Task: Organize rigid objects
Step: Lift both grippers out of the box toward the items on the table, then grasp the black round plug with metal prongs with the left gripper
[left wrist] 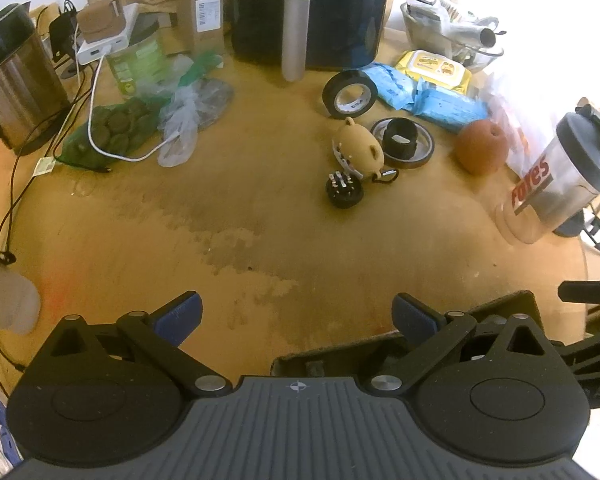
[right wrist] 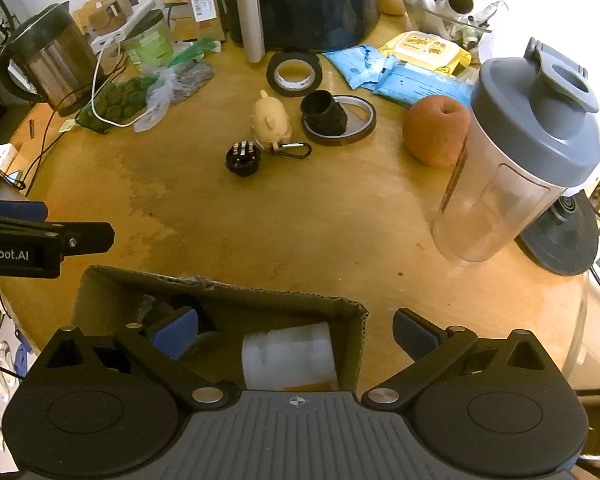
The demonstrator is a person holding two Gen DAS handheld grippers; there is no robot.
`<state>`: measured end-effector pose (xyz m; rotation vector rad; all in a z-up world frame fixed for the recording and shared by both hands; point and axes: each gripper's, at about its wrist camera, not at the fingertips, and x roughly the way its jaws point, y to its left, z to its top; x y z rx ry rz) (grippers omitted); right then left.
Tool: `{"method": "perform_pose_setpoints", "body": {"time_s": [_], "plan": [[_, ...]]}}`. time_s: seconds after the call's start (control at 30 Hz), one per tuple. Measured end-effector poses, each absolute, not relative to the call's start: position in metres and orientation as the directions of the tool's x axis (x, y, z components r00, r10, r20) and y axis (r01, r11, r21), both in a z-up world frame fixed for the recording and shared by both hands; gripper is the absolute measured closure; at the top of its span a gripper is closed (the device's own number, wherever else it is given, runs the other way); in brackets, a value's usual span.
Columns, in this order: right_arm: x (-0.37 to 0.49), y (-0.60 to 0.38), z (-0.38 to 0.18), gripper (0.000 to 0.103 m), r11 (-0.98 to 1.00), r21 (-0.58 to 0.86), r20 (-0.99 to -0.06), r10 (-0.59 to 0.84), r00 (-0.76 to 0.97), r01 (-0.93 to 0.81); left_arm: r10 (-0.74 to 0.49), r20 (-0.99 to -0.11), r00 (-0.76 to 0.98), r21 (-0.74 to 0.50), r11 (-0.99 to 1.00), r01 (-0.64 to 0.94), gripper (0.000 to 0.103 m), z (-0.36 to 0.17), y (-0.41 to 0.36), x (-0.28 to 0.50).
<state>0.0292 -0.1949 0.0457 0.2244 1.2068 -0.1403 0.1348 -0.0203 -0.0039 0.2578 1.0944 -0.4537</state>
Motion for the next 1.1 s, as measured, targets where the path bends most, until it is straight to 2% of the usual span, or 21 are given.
{"method": "perform_pose_setpoints", "body": {"time_s": [0.3, 0.5, 0.87, 1.1], "plan": [[0.034, -0.199, 0.042, 0.0, 0.963, 0.088, -0.94, -0.005, 0.342, 0.255, -0.233, -0.9, 0.369, -0.017, 0.863, 0.505, 0.0, -0.012, -0.029, 0.15], [0.035, -0.205, 0.04, 0.0, 0.956, 0.082, -0.943, -0.018, 0.333, 0.282, -0.306, -0.892, 0.333, -0.097, 0.848, 0.521, 0.0, -0.021, -0.033, 0.164], [0.033, -0.213, 0.04, 0.0, 0.944, 0.056, -0.945, -0.055, 0.323, 0.326, -0.303, -0.9, 0.314, -0.055, 0.792, 0.608, 0.0, -0.044, -0.061, 0.188], [0.03, -0.221, 0.039, 0.0, 0.928, 0.049, -0.947, -0.074, 0.313, 0.368, -0.257, -0.913, 0.317, -0.017, 0.8, 0.6, 0.0, -0.063, -0.076, 0.207]]}}
